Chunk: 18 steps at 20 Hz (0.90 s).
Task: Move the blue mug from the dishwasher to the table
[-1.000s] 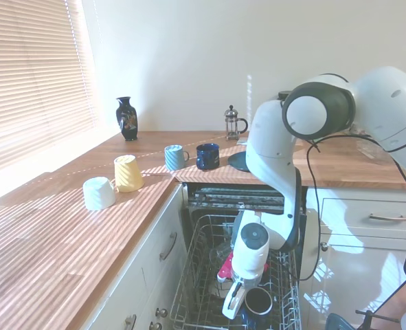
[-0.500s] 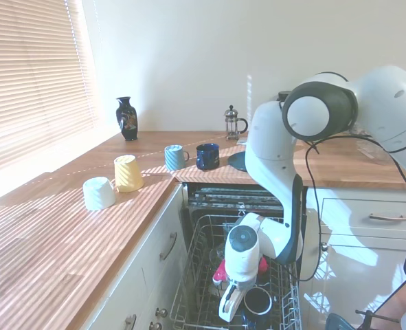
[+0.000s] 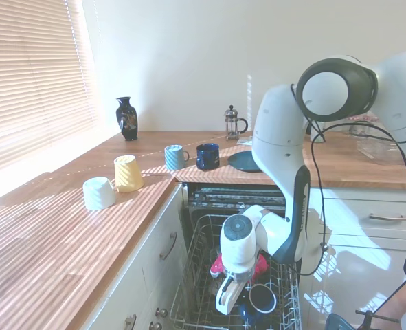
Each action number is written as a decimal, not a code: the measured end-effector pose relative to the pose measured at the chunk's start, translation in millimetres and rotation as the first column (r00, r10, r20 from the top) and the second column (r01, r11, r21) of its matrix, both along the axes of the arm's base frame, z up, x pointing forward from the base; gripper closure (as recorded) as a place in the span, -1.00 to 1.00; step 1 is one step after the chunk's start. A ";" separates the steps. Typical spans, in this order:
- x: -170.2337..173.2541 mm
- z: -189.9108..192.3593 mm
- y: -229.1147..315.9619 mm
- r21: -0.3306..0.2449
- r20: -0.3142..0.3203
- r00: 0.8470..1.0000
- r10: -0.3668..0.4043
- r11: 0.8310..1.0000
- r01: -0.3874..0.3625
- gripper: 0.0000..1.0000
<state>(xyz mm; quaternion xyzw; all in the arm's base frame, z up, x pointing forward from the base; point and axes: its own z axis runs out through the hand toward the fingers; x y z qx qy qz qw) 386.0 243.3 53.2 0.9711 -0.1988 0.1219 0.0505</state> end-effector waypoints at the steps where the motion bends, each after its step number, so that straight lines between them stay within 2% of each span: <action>1: 1.4 0.4 0.6 -0.006 -0.005 1.000 -0.003 1.000 0.003 1.00; 11: 16.0 26.3 5.2 -0.087 -0.071 0.997 -0.031 0.996 0.024 1.00; 18: 35.0 69.1 6.4 -0.115 -0.133 0.990 -0.045 0.993 0.029 1.00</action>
